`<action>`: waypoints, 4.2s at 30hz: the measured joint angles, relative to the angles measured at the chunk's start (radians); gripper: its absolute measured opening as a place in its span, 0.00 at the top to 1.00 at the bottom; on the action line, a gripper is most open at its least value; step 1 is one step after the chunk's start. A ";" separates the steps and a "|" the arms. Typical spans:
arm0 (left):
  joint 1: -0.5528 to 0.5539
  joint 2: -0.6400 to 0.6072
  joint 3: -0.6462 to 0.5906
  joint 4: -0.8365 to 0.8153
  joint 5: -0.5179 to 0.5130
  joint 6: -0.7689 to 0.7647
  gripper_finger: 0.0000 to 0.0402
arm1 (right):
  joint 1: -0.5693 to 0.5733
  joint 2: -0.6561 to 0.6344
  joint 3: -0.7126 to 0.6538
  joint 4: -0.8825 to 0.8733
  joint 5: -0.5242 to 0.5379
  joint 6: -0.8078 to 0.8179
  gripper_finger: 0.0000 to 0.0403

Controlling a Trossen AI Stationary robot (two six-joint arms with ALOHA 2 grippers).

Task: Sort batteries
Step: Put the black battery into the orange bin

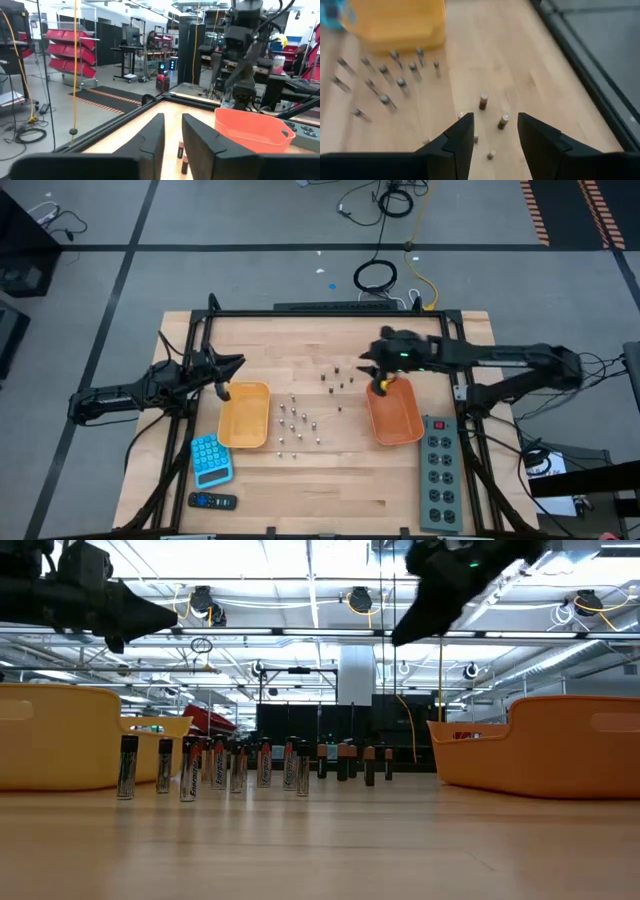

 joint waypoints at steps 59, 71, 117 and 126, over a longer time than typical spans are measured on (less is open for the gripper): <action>-0.083 0.000 0.002 -0.051 -0.024 0.028 0.74 | -0.062 0.953 0.754 -0.431 -0.090 -0.354 0.65; -0.083 0.000 0.002 -0.050 -0.024 0.045 0.74 | -0.064 0.952 0.754 -0.407 -0.089 -0.356 0.92; -0.083 0.000 0.002 -0.044 0.230 0.035 0.74 | 0.120 0.452 0.428 -0.479 0.175 0.376 0.42; -0.083 0.000 0.002 -0.074 0.237 0.010 0.74 | -0.070 0.561 0.428 -0.269 0.014 0.229 0.45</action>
